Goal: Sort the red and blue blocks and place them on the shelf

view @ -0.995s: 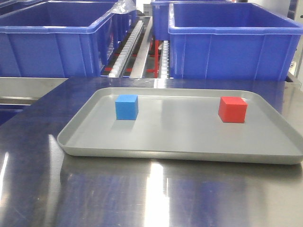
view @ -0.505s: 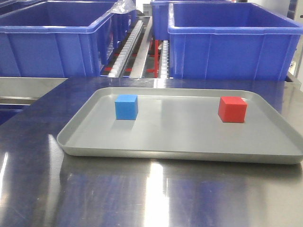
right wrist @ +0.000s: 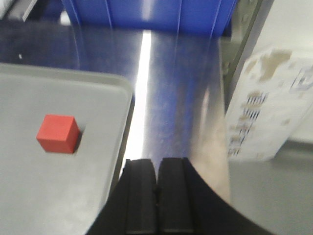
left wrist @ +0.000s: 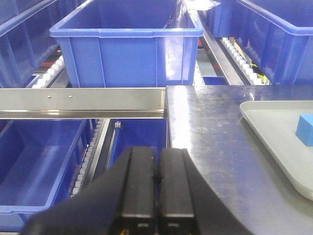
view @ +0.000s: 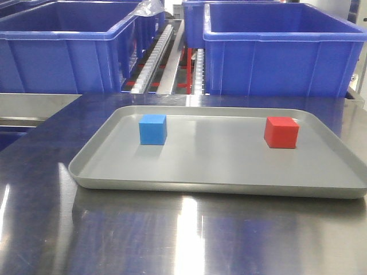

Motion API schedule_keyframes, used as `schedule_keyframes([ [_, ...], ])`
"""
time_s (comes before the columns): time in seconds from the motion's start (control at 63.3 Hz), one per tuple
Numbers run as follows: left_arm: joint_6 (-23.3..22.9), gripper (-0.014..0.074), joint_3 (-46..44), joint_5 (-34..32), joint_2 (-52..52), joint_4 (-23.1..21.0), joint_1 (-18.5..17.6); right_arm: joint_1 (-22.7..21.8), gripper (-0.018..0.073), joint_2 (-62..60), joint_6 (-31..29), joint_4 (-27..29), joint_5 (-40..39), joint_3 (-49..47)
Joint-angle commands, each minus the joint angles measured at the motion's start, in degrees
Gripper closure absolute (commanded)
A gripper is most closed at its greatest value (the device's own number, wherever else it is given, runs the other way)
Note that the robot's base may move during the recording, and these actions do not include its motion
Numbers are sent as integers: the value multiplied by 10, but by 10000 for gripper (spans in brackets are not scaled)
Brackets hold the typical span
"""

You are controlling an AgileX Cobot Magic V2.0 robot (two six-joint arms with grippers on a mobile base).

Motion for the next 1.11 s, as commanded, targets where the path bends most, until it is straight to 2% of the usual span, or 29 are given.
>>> schedule_keyframes([
  [0.0,0,472,17,-54,-10,-4,-1,-2,505,29,-3,14,-8,-41],
  [0.395,0,472,17,-54,-10,-4,-1,-2,496,122,-3,64,123,-110],
  [0.505,0,472,17,-54,-10,-4,-1,-2,409,132,-3,66,144,-118],
  [0.679,0,472,17,-54,-10,-4,-1,-2,137,133,-4,66,144,-123],
  [0.742,0,472,17,-54,-10,-4,-1,-1,76,133,-4,66,145,-127],
  [1.089,0,472,17,-54,-10,-4,-1,0,57,141,-4,89,166,-173],
])
